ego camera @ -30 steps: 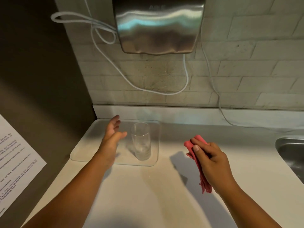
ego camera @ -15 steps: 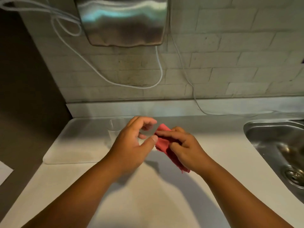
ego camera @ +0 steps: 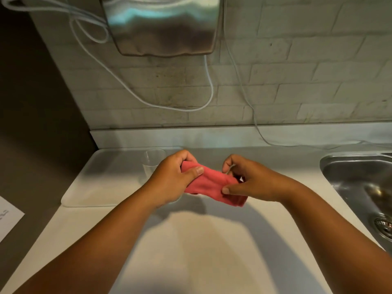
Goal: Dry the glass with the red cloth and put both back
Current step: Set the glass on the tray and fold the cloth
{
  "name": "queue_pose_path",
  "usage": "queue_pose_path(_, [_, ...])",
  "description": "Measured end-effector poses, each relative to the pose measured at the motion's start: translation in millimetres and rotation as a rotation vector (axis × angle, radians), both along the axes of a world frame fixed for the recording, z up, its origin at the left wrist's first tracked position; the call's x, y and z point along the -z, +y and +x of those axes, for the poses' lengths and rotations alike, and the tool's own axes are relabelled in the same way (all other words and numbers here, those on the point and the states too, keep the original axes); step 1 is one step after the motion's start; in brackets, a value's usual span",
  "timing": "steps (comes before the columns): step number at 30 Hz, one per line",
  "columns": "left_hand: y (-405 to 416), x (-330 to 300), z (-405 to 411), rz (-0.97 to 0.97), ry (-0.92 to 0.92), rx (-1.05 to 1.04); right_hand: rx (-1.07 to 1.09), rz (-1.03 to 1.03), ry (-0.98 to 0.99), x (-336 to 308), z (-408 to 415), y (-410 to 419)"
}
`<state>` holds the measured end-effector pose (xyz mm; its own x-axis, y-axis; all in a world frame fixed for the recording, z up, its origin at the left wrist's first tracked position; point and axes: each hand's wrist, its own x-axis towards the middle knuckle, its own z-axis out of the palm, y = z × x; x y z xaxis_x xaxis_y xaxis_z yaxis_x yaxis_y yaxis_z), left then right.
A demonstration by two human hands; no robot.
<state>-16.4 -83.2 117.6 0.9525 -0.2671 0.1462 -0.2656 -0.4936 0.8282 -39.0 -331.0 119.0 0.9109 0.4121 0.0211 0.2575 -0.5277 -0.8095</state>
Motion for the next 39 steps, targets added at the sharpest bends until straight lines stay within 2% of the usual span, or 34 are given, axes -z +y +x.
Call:
queue_pose_path(4, [3.5, 20.6, -3.6, 0.012, -0.052, -0.101, -0.002, 0.102, 0.099, 4.8, 12.2, -17.4])
queue_pose_path(7, [0.0, 31.3, -2.5, -0.014, -0.064, -0.149, -0.002, 0.145, 0.101, 11.0, 22.0, -21.2])
queue_pose_path(18, [-17.8, 62.0, 26.3, 0.162, -0.121, -0.225, 0.137, 0.055, 0.066, 43.8, 48.1, -19.5])
queue_pose_path(25, [-33.1, 82.9, 52.0, 0.323, -0.147, -0.206, 0.147, -0.169, -0.027, 63.7, 69.1, -23.2])
queue_pose_path(28, [-41.7, 90.2, 54.8, 0.639, -0.17, -0.181, 0.174, -0.382, -0.077, 78.5, 75.1, -14.0])
queue_pose_path(30, [-45.8, 93.2, 47.7, 0.809, -0.251, -0.196, 0.233, -0.578, -0.19, 88.3, 68.8, -4.1])
queue_pose_path(32, [-48.1, 99.7, 34.4, 0.811, -0.317, -0.159, 0.274, -0.585, -0.314, 97.1, 51.1, 9.3])
queue_pose_path(34, [-49.8, 111.3, 17.9, 0.8, -0.303, -0.066, 0.271, -0.607, -0.401, 109.7, 29.8, 23.9])
queue_pose_path(37, [-53.1, 129.3, 7.7, 0.894, -0.195, 0.041, 0.243, -0.776, -0.298, 127.0, 13.3, 36.3])
queue_pose_path(39, [-55.0, 134.1, 15.7, 0.956, -0.173, 0.054, 0.213, -0.804, -0.221, 130.3, 18.3, 36.2])
